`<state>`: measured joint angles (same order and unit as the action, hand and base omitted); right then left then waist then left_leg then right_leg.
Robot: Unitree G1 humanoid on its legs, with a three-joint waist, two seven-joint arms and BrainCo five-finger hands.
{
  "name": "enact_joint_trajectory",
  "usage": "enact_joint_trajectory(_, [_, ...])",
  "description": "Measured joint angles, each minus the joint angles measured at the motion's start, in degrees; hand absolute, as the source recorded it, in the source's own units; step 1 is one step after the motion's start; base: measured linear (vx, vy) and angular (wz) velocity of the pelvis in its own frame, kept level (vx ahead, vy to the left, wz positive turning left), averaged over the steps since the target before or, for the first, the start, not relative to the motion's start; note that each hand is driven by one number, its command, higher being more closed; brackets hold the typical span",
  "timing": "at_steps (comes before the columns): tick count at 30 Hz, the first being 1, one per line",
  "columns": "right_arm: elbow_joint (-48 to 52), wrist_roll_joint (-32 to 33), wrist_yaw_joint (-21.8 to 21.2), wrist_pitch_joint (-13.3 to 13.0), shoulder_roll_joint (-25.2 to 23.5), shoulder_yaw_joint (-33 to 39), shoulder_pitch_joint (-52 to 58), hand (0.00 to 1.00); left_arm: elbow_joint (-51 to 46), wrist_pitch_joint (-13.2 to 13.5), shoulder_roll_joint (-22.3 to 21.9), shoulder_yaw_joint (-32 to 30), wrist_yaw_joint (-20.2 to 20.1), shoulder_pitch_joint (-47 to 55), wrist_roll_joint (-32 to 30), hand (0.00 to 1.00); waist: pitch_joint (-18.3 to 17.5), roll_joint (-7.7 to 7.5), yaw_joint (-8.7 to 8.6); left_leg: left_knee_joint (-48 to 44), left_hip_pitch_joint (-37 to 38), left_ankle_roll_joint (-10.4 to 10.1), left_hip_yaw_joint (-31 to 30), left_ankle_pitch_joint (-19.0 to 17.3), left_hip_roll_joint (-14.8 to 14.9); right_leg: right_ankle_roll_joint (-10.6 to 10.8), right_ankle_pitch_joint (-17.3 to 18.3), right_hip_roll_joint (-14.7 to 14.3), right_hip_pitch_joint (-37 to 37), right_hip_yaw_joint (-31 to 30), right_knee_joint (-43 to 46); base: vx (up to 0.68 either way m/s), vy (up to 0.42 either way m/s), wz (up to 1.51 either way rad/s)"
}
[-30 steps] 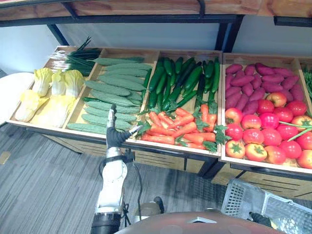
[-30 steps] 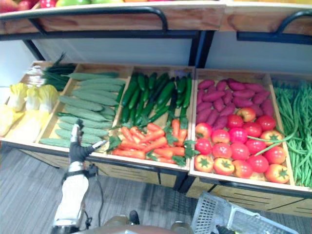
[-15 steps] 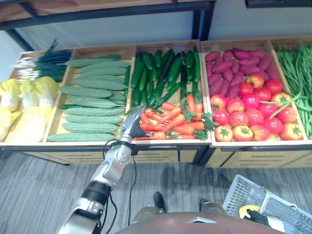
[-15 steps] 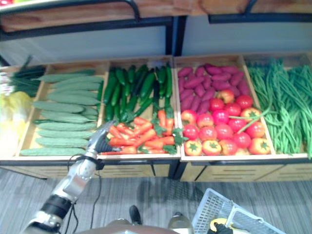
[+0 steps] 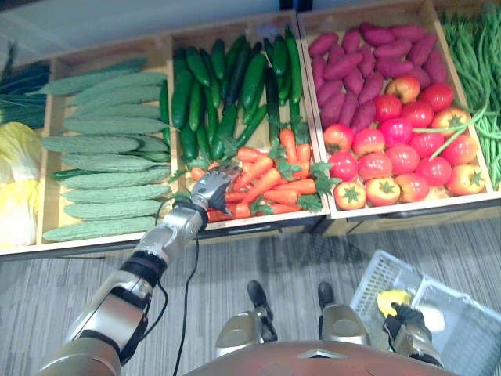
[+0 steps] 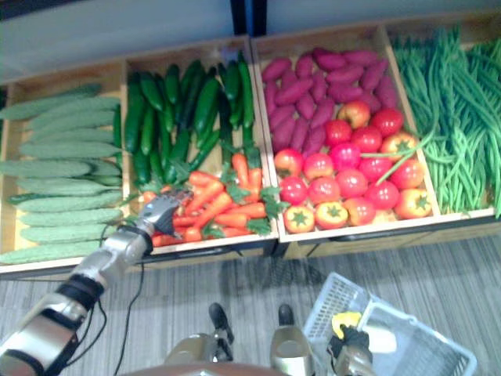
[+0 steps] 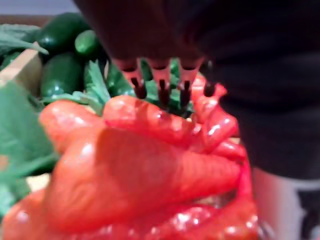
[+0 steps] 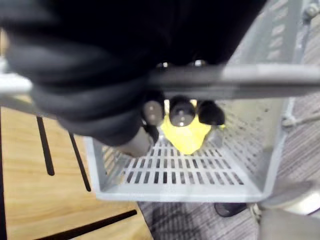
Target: Pick vegetable in the basket
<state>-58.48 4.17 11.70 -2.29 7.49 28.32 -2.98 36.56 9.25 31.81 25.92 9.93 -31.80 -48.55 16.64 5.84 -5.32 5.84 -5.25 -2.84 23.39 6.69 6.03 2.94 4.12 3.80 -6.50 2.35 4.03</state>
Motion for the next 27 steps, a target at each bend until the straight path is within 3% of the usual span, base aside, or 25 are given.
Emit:
enact_joint_trajectory(5, [1.32, 0.21, 0.75, -0.69, -0.02, 0.03, -1.12, 1.0, 3.12, -0.79, 0.61, -0.12, 3.12, -5.5, -0.04, 0.0, 1.51, -0.25, 0.32, -0.01, -3.46, 0.11, 1.38, 1.3, 0.96, -0.58, -0.49, -0.79, -5.15, -1.81, 2.31, -0.05, -0.023, -0.13])
enact_joint_trajectory(6, [1.66, 1.07, 1.06, -0.71, -0.05, 0.06, -1.56, 1.0, 3.92, -1.2, 0.59, -0.14, 3.16, -7.84, -0.05, 1.0, 2.59, -0.38, 0.26, 0.0, -3.74, 0.15, 1.49, 1.58, 1.09, -0.64, -0.53, -0.86, -5.73, -1.86, 2.88, -0.07, -0.025, -0.03])
enact_joint_trajectory(11, [3.25, 2.56, 2.11, -1.17, -0.11, -0.18, -1.77, 1.0, 9.43, -1.8, -0.24, -0.29, 3.0, -12.94, -0.4, 1.0, 3.59, -0.71, 1.47, 0.29, -5.57, -0.08, 3.98, 1.41, 1.43, -0.49, -1.18, -1.07, -9.1, -3.35, 3.97, -0.07, -0.007, -0.18])
enact_joint_trajectory(14, [3.99, 3.58, 2.12, -1.15, -0.34, -0.9, -1.79, 1.0, 10.63, -3.96, -2.26, -1.4, 3.63, -15.62, -2.94, 1.0, 4.92, -1.52, 1.8, 0.3, -5.79, -0.05, 4.49, 1.43, 1.54, -0.42, -1.65, -1.09, -9.37, -3.52, 3.87, -0.03, 0.0, -0.02])
enact_joint_trajectory(19, [4.24, 3.63, 2.11, -1.21, -0.48, -2.03, -1.73, 1.0, 13.19, -3.71, -4.6, -1.17, 2.63, -15.76, -4.76, 1.0, 5.41, -2.32, 2.35, 0.3, -5.93, -0.03, 5.4, 1.42, 1.33, -0.16, -2.24, -0.87, -9.91, -4.4, 3.78, 0.03, 0.009, -0.08])
enact_joint_trajectory(23, [4.47, 3.6, 2.1, -1.21, -0.59, -2.05, -1.66, 1.0, 12.8, -3.54, -4.64, -1.04, 2.69, -15.62, -4.99, 1.0, 5.38, -2.27, 2.25, 0.27, -5.24, 0.53, 4.49, 1.9, 0.99, -0.13, -2.22, -0.49, -8.57, -3.63, 3.35, 0.08, 0.011, 0.09])
enact_joint_trajectory(27, [4.07, 3.53, 1.97, -1.29, -0.82, -2.81, -1.12, 1.0, 12.26, -5.43, -4.47, -1.14, 2.55, -11.69, -7.01, 1.0, 5.24, -2.05, 1.57, 0.11, -2.55, 0.44, 3.6, 1.85, 0.77, 0.1, -2.03, -0.2, -4.8, -2.11, 2.07, 0.07, 0.006, 0.12])
